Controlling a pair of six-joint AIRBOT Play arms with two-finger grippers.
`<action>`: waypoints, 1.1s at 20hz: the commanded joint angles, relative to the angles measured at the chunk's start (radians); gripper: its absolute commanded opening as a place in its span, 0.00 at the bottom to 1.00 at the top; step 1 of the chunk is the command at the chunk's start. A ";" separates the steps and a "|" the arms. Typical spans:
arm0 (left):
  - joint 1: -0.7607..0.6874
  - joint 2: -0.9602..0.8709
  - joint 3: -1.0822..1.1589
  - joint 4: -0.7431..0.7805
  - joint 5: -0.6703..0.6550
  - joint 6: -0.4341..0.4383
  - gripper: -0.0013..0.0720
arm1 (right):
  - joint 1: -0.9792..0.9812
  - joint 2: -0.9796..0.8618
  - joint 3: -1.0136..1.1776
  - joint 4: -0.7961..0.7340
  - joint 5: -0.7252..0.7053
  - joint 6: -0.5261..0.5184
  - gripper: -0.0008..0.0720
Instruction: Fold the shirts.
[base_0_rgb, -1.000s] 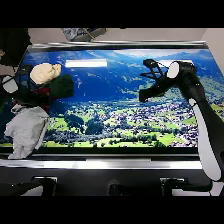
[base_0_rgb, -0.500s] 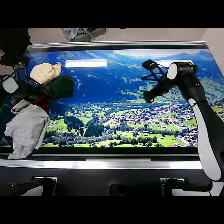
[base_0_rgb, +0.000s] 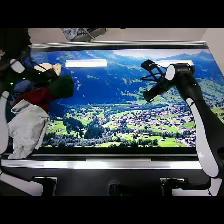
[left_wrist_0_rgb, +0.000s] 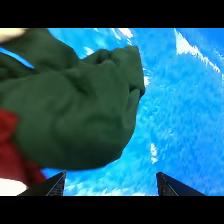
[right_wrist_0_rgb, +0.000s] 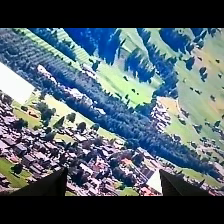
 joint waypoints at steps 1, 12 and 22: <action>0.014 -0.243 0.147 -0.143 -0.055 0.001 1.00 | 0.000 -0.034 0.000 0.043 0.068 -0.009 0.95; 0.005 -0.278 0.162 -0.133 -0.028 0.190 0.06 | 0.000 -0.061 0.000 0.088 0.192 -0.051 0.95; -0.288 0.451 0.161 -0.140 -0.137 0.377 0.06 | 0.000 0.438 0.000 -0.045 0.125 -0.024 0.95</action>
